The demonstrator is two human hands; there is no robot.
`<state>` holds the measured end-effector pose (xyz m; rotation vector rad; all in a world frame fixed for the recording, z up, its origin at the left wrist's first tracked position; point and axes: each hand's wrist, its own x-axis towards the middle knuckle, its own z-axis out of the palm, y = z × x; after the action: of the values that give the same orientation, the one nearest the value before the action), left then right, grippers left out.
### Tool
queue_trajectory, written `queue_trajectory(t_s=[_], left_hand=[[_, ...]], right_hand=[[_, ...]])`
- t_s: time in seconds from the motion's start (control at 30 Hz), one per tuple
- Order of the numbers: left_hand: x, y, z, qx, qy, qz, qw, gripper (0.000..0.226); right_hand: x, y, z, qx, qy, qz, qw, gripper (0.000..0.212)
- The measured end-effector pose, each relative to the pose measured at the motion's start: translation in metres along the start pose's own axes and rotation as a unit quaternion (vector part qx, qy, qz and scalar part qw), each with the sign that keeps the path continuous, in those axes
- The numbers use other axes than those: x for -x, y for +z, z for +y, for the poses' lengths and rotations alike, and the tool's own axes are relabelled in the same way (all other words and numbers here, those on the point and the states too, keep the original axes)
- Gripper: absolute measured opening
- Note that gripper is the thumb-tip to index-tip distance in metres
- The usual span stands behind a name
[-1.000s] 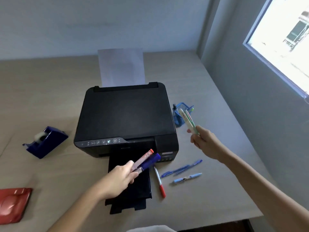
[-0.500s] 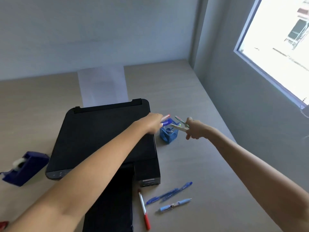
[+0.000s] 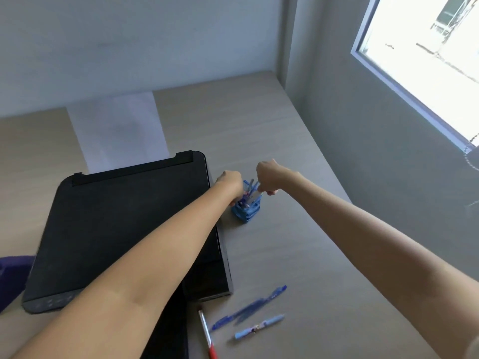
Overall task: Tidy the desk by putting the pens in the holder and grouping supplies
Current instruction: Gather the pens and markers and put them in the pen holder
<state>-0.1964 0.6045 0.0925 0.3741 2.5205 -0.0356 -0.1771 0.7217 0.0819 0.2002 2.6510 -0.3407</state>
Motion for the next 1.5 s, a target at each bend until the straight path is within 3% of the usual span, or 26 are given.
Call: queue_trajectory(t_s=[0.1,0.17,0.3,0.43,0.6,0.8,0.9,1.03,1.1,1.3,1.5], left_hand=[[-0.002,-0.005,0.001,0.032,0.012,0.056,0.998,0.030],[-0.002,-0.007,0.000,0.051,0.017,0.081,0.995,0.024],[0.002,-0.004,-0.002,0.056,0.029,0.053,0.997,0.008],[0.012,-0.001,-0.007,0.055,0.041,0.067,0.995,0.030],[0.057,-0.011,-0.024,0.120,0.090,0.175,0.973,0.033],[0.148,0.017,-0.068,0.212,0.148,0.241,0.935,0.044],[0.197,0.053,-0.089,0.228,0.146,0.178,0.946,0.026],[0.220,0.127,-0.105,0.186,0.096,-0.048,0.977,0.013],[0.210,0.167,-0.106,0.139,0.041,-0.106,0.984,0.013],[0.175,0.233,-0.097,0.055,-0.105,-0.088,0.989,0.025],[0.164,0.258,-0.101,0.103,-0.133,-0.064,0.984,0.033]], right_hand=[[-0.005,-0.004,-0.006,-0.036,-0.005,0.045,0.998,0.011],[-0.008,-0.004,-0.008,-0.061,-0.014,0.080,0.995,0.013],[-0.005,0.007,-0.004,-0.093,-0.025,0.109,0.989,0.022],[0.013,0.013,0.003,-0.139,0.006,0.138,0.981,0.031],[0.052,0.031,0.018,-0.178,0.013,0.174,0.968,0.029],[0.117,0.084,0.030,-0.205,-0.006,0.136,0.969,0.023],[0.144,0.121,0.034,-0.205,-0.002,0.106,0.973,0.023],[0.163,0.173,0.027,-0.179,-0.018,0.049,0.982,0.024],[0.167,0.192,0.015,-0.153,-0.047,0.028,0.987,0.023],[0.161,0.228,-0.008,-0.019,-0.080,0.036,0.996,0.038],[0.166,0.238,0.009,0.065,-0.076,0.032,0.994,0.028]])
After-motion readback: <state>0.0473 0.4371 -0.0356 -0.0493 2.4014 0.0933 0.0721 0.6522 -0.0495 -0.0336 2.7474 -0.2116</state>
